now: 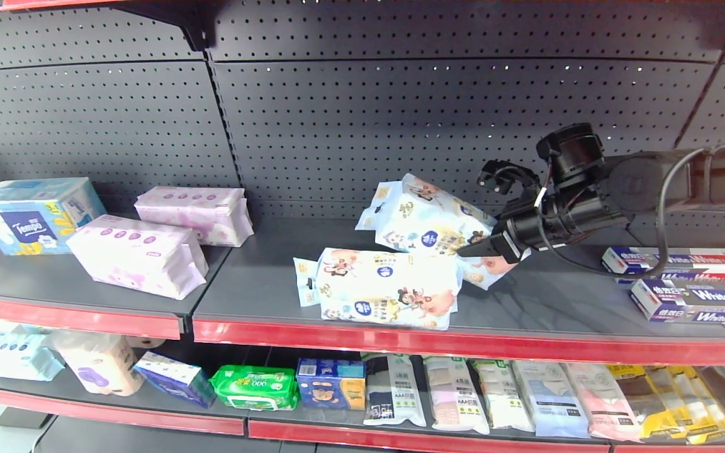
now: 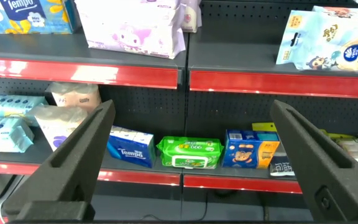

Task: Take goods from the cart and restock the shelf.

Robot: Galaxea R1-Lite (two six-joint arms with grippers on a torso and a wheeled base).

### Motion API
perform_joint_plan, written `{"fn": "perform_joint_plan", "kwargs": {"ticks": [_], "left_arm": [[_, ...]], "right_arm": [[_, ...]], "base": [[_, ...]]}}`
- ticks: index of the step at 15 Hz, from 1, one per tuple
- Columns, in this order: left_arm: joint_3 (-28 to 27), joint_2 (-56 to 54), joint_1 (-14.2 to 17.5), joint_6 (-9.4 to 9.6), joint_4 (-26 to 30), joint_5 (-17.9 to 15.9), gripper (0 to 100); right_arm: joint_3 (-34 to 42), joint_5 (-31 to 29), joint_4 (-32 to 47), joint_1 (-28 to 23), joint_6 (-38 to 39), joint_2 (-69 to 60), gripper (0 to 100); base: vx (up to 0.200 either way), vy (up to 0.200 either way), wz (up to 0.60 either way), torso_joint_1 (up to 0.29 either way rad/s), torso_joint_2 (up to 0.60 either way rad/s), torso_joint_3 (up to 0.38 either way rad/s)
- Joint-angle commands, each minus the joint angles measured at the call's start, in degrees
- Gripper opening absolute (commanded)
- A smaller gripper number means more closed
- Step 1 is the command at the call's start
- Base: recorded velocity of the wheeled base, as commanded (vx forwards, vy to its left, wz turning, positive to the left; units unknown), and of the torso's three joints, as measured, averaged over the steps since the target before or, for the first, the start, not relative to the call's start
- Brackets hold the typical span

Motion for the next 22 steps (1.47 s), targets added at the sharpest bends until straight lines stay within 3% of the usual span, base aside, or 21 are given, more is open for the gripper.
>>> {"fn": "perform_joint_plan", "kwargs": {"ticks": [1, 5, 9, 22], "left_arm": [[0.02, 0.07, 0.02, -0.02, 0.00, 0.01, 100], [0.02, 0.07, 0.02, -0.02, 0.00, 0.01, 100], [0.02, 0.07, 0.02, -0.02, 0.00, 0.01, 100], [0.02, 0.07, 0.02, -0.02, 0.00, 0.01, 100]], "right_arm": [[-2.65, -0.19, 0.10, -0.95, -0.28, 1.49, 0], [-7.57, -2.65, 0.19, -2.35, -0.10, 5.01, 0], [-17.95, -3.53, 9.51, -1.92, -0.63, 9.58, 0], [-22.78, -6.34, 8.28, 2.39, -1.24, 14.15, 0]], "base": [[0.000, 0.000, 0.00, 0.000, 0.00, 0.000], [0.000, 0.000, 0.00, 0.000, 0.00, 0.000], [0.000, 0.000, 0.00, 0.000, 0.00, 0.000], [0.000, 0.000, 0.00, 0.000, 0.00, 0.000]]}}
